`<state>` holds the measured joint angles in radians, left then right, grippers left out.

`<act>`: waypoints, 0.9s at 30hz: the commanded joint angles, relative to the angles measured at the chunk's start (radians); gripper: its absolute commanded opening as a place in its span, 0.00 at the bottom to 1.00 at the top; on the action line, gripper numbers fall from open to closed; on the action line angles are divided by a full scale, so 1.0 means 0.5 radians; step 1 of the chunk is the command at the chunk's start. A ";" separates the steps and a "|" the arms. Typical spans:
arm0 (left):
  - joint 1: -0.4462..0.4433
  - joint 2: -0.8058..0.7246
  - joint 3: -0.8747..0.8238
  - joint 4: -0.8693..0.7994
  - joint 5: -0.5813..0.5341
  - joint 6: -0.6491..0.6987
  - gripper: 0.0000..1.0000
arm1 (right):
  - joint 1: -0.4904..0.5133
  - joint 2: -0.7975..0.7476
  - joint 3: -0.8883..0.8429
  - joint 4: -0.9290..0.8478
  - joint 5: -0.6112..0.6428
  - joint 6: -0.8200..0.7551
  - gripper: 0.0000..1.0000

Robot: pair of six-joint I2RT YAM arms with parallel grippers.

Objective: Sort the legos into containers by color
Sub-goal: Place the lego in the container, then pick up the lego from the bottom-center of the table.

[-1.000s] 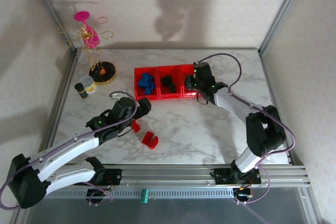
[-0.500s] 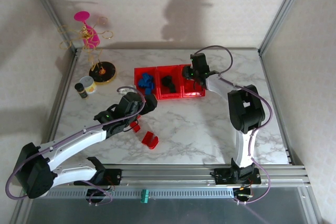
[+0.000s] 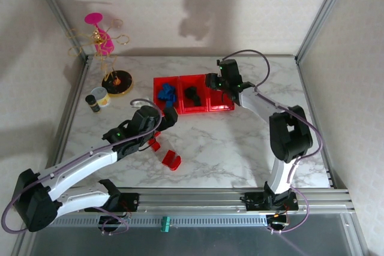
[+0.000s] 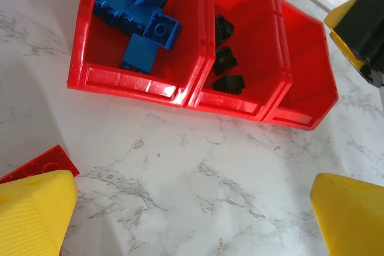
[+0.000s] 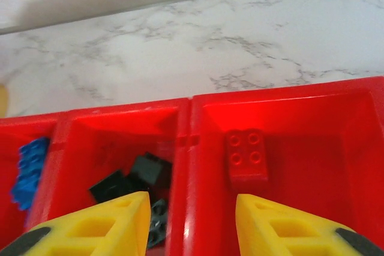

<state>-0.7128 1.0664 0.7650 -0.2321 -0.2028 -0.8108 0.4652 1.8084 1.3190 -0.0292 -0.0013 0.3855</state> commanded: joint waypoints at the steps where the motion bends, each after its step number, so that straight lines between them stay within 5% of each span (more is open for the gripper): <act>1: -0.007 -0.110 -0.019 -0.095 -0.082 0.015 0.99 | 0.110 -0.158 -0.097 -0.069 0.029 -0.011 0.44; 15: -0.004 -0.481 -0.272 -0.330 -0.198 -0.140 1.00 | 0.658 -0.464 -0.433 -0.233 0.174 0.027 0.53; 27: -0.001 -0.762 -0.438 -0.565 -0.324 -0.343 1.00 | 1.048 -0.294 -0.567 -0.206 0.215 0.166 0.62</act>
<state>-0.7128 0.7204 0.5682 -0.4515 -0.3157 -0.9268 0.9623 1.6238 1.0622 -0.1390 0.0860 0.4381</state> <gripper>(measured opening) 0.995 0.612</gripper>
